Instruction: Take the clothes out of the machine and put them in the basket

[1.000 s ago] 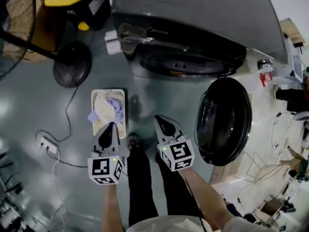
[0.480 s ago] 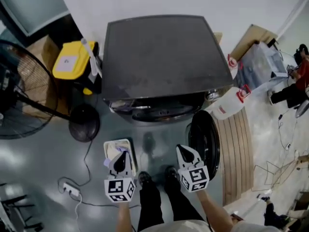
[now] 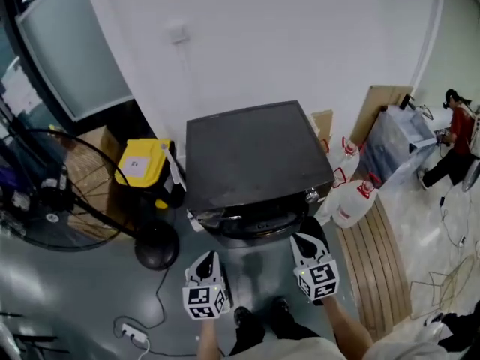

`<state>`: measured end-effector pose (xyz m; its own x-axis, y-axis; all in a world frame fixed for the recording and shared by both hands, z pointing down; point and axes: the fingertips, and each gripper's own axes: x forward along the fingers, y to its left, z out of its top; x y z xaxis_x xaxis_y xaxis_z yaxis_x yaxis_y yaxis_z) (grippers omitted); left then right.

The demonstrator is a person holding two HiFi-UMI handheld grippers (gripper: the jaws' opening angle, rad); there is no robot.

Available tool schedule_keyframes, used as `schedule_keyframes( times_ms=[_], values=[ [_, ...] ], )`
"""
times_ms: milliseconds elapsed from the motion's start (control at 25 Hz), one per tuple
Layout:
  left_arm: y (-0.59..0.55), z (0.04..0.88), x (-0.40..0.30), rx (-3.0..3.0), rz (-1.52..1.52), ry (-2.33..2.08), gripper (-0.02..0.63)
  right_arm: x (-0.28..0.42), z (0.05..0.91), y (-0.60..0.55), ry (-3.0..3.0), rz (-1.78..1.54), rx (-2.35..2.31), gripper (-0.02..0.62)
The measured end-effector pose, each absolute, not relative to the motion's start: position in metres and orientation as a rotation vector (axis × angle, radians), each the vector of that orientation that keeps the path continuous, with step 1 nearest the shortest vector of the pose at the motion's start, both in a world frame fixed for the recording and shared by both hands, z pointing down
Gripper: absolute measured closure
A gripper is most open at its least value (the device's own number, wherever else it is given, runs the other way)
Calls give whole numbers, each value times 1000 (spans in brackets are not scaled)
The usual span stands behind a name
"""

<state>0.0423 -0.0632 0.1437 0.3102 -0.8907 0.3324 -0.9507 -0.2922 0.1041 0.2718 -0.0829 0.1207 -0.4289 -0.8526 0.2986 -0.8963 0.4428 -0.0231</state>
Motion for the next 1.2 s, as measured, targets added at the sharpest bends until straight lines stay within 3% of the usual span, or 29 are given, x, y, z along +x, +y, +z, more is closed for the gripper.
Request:
schedule_keyframes(
  times_ms=[480, 1200],
  values=[
    [-51, 58, 62, 2388, 245, -1686, 588, 315, 32, -65, -2503, 205, 1632, 571],
    [-31, 39, 63, 2350, 216, -1778, 588, 327, 27, -55, -2523, 164, 1602, 572]
  ],
)
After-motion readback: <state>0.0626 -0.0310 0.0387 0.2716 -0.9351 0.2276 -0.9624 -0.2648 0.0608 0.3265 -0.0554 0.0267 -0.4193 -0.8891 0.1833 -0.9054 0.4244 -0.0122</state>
